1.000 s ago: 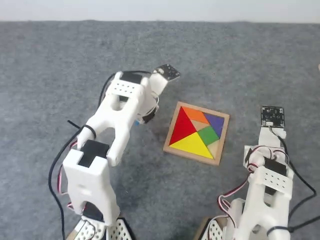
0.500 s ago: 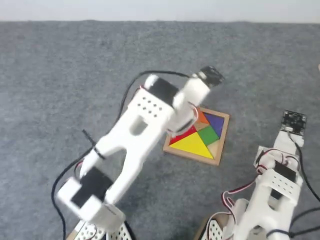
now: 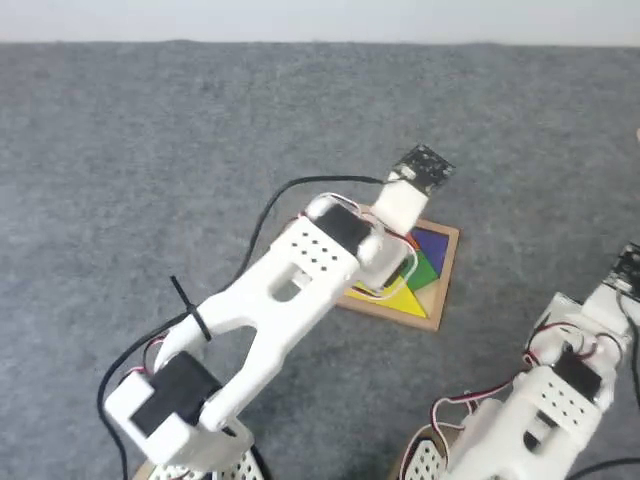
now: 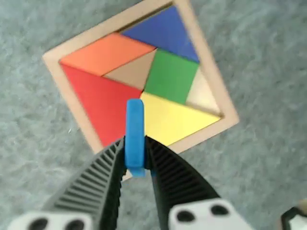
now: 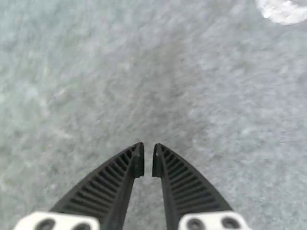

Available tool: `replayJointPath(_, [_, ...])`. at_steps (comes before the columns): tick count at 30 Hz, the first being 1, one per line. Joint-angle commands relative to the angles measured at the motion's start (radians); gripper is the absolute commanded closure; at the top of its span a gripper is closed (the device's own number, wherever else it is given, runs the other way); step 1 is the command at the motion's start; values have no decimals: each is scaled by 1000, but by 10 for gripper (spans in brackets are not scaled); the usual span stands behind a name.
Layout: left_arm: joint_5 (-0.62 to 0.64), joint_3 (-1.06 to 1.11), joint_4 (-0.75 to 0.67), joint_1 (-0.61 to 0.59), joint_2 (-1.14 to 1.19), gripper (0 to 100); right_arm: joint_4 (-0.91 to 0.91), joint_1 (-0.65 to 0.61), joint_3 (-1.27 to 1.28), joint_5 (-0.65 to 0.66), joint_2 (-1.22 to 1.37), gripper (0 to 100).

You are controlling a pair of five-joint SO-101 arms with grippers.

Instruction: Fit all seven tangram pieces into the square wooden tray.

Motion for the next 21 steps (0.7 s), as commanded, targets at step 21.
replayJointPath(21, [52, -110, -58, 32, 135, 990, -90, 421, -686, 143, 881, 943])
